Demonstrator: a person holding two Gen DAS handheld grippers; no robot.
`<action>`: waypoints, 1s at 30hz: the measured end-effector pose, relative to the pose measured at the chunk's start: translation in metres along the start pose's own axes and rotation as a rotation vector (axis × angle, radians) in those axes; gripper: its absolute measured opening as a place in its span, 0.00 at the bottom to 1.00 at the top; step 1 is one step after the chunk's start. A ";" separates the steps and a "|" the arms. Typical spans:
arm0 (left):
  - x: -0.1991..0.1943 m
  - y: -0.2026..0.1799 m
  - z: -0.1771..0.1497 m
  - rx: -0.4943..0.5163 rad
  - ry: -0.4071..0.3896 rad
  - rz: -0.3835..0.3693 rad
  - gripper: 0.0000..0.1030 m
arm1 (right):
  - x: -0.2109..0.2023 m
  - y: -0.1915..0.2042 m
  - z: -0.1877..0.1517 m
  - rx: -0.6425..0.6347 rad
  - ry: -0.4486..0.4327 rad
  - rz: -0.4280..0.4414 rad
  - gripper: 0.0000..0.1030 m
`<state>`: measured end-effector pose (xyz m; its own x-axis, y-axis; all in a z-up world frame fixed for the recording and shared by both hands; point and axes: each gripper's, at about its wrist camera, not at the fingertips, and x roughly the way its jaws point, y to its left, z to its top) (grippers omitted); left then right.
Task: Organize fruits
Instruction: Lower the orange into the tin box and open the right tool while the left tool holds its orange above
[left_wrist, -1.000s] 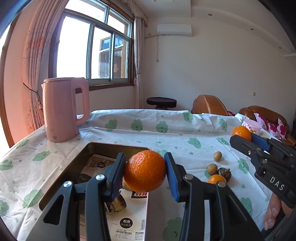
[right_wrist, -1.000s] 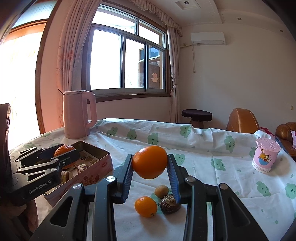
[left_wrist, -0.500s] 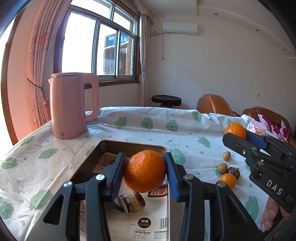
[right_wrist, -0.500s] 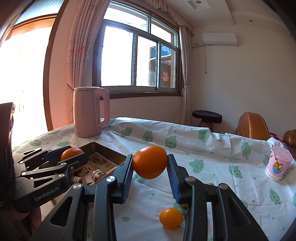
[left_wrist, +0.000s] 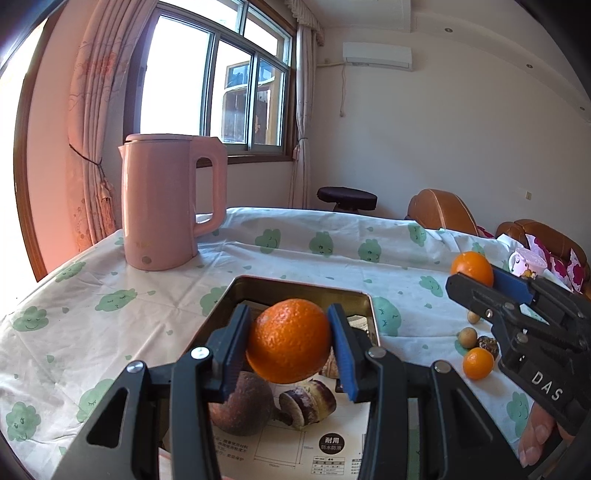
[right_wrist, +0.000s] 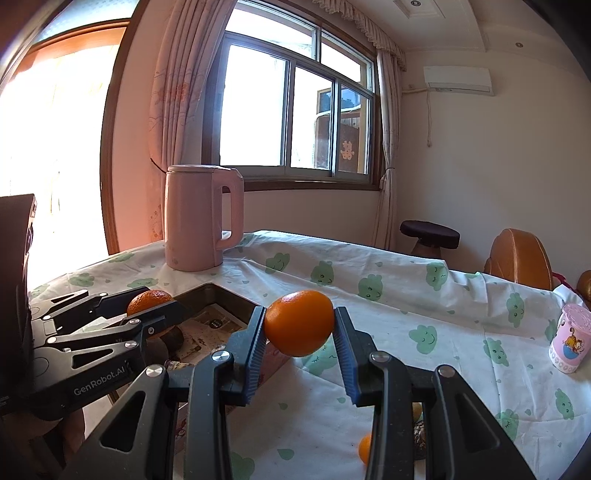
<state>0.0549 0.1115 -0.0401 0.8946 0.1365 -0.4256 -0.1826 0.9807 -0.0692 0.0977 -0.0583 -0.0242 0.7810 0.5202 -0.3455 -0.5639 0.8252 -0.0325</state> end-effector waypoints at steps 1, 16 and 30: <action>0.001 0.003 0.000 -0.004 0.002 0.004 0.43 | 0.001 0.001 0.000 0.000 0.001 0.004 0.37; 0.015 0.022 0.007 -0.019 0.044 0.040 0.43 | 0.025 0.019 0.003 -0.007 0.034 0.052 0.37; 0.035 0.031 0.004 -0.017 0.112 0.044 0.43 | 0.055 0.038 0.000 -0.033 0.096 0.078 0.37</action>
<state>0.0823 0.1472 -0.0532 0.8348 0.1621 -0.5262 -0.2284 0.9715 -0.0629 0.1186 0.0018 -0.0444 0.7059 0.5579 -0.4365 -0.6318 0.7745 -0.0319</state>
